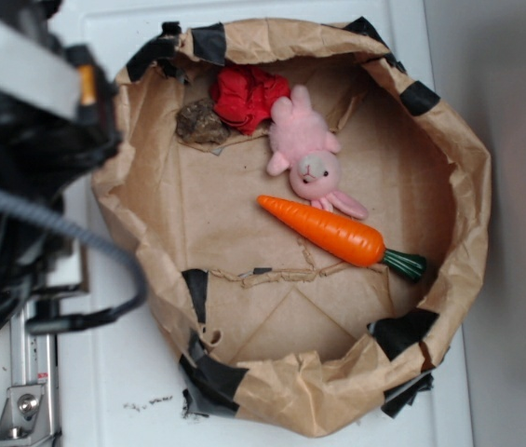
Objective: Grab the rock.
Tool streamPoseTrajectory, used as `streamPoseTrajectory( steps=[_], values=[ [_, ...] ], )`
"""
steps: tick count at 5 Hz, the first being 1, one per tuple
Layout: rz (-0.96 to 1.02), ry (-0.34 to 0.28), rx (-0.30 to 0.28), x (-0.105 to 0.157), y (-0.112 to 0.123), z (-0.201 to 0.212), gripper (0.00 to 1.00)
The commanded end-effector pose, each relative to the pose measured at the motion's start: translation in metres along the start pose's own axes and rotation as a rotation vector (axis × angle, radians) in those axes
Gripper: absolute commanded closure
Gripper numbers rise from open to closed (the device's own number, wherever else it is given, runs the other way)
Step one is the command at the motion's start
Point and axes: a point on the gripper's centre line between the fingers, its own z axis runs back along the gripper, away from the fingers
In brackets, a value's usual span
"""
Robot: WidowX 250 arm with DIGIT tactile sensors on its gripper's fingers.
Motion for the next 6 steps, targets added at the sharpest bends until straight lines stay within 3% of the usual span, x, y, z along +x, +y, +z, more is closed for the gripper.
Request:
streamPoseTrajectory(
  steps=[1, 2, 6],
  values=[
    [-0.106, 0.044, 0.122, 0.079, -0.007, -0.033, 0.0],
    [-0.229, 0.203, 0.184, 0.074, -0.011, -0.076, 0.0],
    [-0.229, 0.203, 0.184, 0.074, -0.011, -0.076, 0.0]
  ],
)
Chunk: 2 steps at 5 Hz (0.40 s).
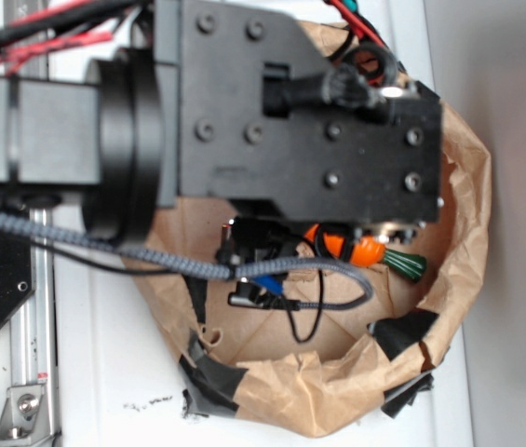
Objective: Grab the rock.
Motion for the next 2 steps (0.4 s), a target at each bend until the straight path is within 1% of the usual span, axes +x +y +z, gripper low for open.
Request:
streamPoseTrajectory(
  steps=[1, 2],
  values=[
    [-0.016, -0.043, 0.012, -0.001, -0.005, 0.007, 0.0],
    [0.082, -0.037, -0.048, -0.001, 0.007, -0.029, 0.0]
  ],
)
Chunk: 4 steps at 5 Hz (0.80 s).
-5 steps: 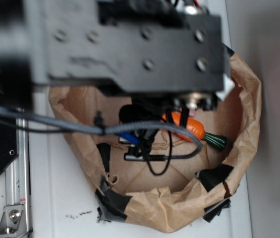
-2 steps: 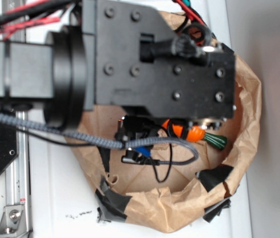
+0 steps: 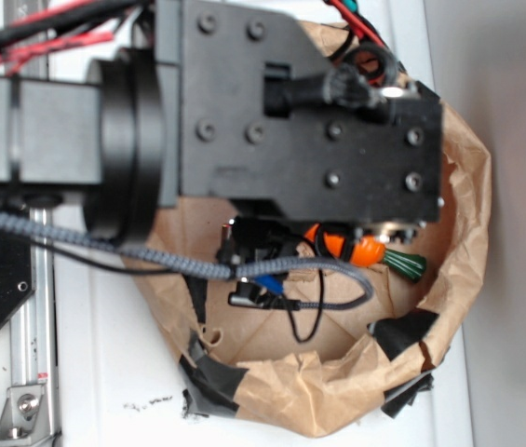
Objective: Grab the rock.
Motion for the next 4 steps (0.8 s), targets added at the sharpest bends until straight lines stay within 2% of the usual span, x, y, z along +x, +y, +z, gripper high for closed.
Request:
streamPoseTrajectory(
  steps=[1, 2, 3, 4],
  values=[
    [0.149, 0.006, -0.062, -0.014, 0.001, -0.056, 0.0],
    [0.209, -0.019, -0.073, -0.028, 0.01, -0.079, 0.0],
    [0.275, -0.073, -0.079, -0.032, 0.023, -0.098, 0.0],
    [0.29, -0.087, -0.054, -0.041, 0.023, -0.106, 0.0]
  ],
)
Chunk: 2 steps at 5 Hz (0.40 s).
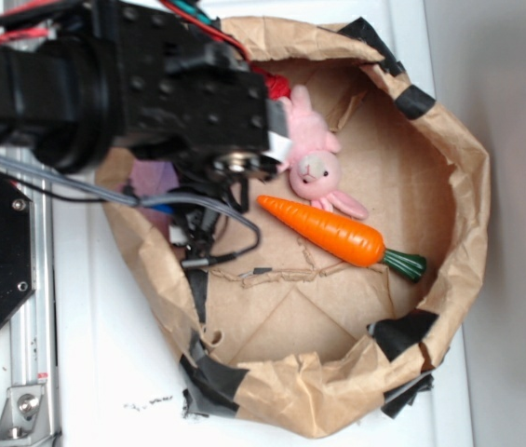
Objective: Grab the rock.
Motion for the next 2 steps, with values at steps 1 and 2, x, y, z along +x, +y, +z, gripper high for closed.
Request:
streamPoseTrajectory(
  steps=[1, 2],
  values=[
    [0.035, -0.091, 0.041, -0.018, 0.009, 0.008, 0.0],
    [0.082, -0.105, 0.05, -0.021, 0.019, 0.014, 0.0]
  ],
)
